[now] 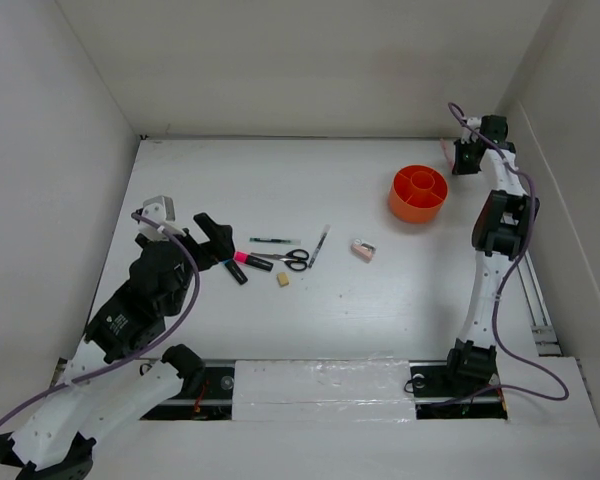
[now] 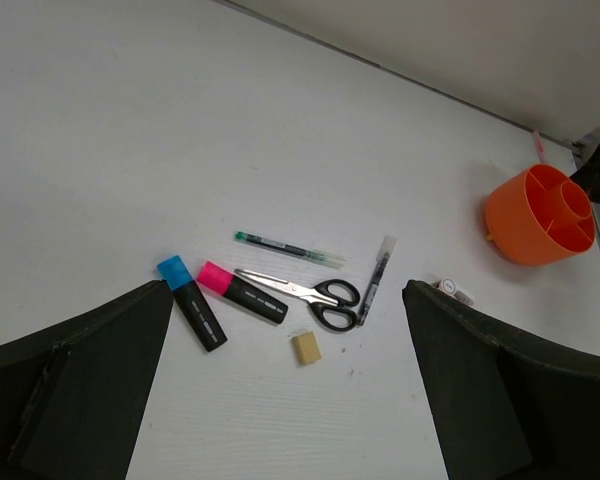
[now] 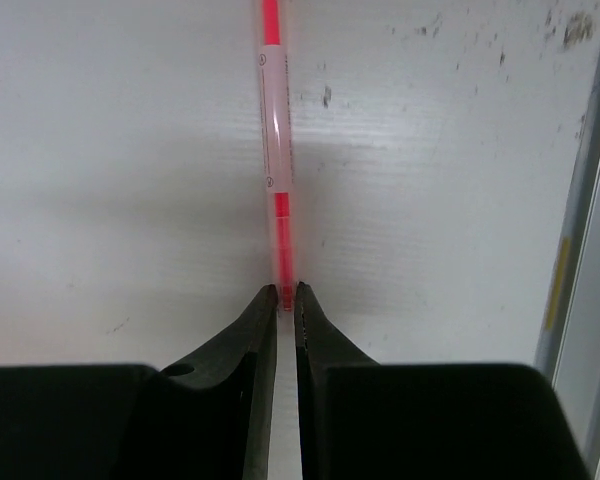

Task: Sort the stationery into containers
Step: Pick up the pen from the corner of the board.

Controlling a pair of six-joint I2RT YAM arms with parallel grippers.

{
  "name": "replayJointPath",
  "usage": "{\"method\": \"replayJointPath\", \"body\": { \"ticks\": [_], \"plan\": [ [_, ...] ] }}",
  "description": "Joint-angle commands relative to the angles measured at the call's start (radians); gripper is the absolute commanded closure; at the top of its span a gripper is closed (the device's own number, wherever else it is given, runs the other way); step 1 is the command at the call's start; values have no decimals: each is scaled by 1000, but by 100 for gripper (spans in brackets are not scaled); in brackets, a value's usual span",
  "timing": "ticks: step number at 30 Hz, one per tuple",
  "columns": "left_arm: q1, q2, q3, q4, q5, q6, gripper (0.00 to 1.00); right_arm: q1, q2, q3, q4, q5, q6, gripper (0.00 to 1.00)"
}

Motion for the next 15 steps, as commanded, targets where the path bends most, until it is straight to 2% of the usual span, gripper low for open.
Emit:
{"method": "replayJointPath", "body": {
  "ticks": [1, 9, 15],
  "plan": [
    [-4, -11, -11, 10, -18, -4, 0, 11, -103, -82, -10, 45, 77, 100],
    [-4, -40, -11, 10, -18, -4, 0, 11, -299, -234, 27, 51, 192, 100],
    [-4, -40, -11, 10, -18, -4, 0, 11, -373, -320, 59, 87, 288, 100]
  ]
}}
